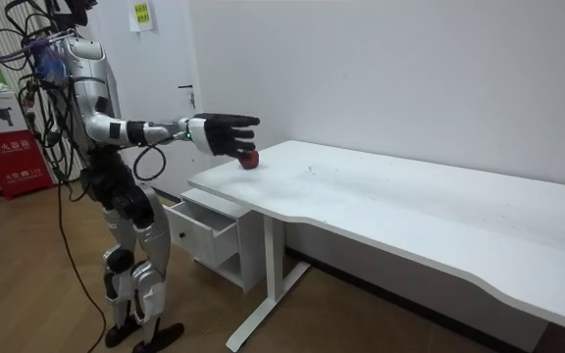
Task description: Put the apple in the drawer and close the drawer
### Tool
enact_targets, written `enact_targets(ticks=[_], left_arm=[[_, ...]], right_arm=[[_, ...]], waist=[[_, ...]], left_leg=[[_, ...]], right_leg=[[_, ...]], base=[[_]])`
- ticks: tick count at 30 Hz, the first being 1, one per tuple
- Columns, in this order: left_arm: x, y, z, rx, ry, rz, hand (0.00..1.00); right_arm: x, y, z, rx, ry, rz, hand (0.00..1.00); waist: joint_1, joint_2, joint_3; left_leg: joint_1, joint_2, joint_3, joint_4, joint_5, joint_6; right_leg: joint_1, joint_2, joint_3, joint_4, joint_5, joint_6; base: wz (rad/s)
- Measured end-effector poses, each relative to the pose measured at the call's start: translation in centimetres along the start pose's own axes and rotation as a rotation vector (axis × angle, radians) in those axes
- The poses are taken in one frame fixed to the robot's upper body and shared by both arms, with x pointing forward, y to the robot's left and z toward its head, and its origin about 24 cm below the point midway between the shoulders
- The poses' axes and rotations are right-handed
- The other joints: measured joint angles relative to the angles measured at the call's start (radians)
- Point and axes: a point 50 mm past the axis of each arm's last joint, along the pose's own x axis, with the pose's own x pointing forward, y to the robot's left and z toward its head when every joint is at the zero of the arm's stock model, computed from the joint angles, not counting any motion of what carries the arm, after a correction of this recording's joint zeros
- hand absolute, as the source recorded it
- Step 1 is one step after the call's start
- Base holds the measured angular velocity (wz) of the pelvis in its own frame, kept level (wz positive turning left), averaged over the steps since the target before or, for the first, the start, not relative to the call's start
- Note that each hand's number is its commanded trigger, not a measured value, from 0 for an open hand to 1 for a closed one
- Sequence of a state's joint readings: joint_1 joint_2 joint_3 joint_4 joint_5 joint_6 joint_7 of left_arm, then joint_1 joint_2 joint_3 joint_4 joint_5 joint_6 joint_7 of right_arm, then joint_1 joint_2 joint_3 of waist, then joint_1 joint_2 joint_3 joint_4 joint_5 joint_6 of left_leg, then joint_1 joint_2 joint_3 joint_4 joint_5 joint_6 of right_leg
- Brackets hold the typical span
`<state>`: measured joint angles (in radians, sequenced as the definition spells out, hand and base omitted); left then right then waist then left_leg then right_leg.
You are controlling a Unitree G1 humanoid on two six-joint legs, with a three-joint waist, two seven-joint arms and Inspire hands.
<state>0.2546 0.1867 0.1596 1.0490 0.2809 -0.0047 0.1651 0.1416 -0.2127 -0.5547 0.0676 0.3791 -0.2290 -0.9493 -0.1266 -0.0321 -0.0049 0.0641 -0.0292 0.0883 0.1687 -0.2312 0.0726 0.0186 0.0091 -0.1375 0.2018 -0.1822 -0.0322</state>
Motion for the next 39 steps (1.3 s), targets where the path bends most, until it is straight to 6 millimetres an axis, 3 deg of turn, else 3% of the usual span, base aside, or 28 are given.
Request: enact_targets(ticks=[6,12,21,33,39], left_arm=[[-0.1,-0.6,-0.1,0.0,0.003,-0.022,0.0],[-0.1,-0.7,0.0,0.008,-0.002,-0.024,0.0],[-0.2,-0.7,0.1,0.011,-0.01,-0.023,0.0],[-0.7,-0.7,-1.9,0.06,0.037,-0.027,0.0],[-0.7,-0.8,-2.0,0.061,0.043,-0.043,0.0]], right_arm=[[-2.1,2.4,-0.4,-0.09,-0.055,0.264,0.0],[-4.0,4.3,-1.1,-0.168,-0.072,0.523,0.0],[-5.6,5.1,-3.5,-0.263,0.025,0.78,0.0],[-6.7,5.5,-4.4,-0.297,0.081,0.965,0.0],[-6.9,5.5,-4.7,-0.305,0.097,1.016,0.0]], waist=[[0.033,0.003,-0.0004],[0.055,-0.01,0.0082],[0.069,-0.018,0.009],[0.079,-0.018,0.0035],[0.078,-0.017,0.0036]], left_leg=[[0.004,0.001,-0.005,-0.002,0.0,0.0],[0.016,0.001,-0.005,-0.003,0.0,0.0],[0.028,0.0,-0.004,-0.003,0.0,0.0],[0.029,0.0,-0.011,-0.001,0.0,0.0],[0.032,0.0,-0.016,0.0,0.0,0.0]], right_leg=[[0.004,0.0,-0.002,-0.001,0.0,0.0],[0.023,0.0,-0.003,-0.016,0.0,0.0],[0.034,0.0,-0.001,-0.018,0.0,0.0],[0.04,-0.001,-0.009,-0.016,0.001,-0.001],[0.047,-0.002,-0.016,-0.018,0.001,-0.001]], base=[[0.0],[0.0],[-0.01],[0.01],[0.03]])
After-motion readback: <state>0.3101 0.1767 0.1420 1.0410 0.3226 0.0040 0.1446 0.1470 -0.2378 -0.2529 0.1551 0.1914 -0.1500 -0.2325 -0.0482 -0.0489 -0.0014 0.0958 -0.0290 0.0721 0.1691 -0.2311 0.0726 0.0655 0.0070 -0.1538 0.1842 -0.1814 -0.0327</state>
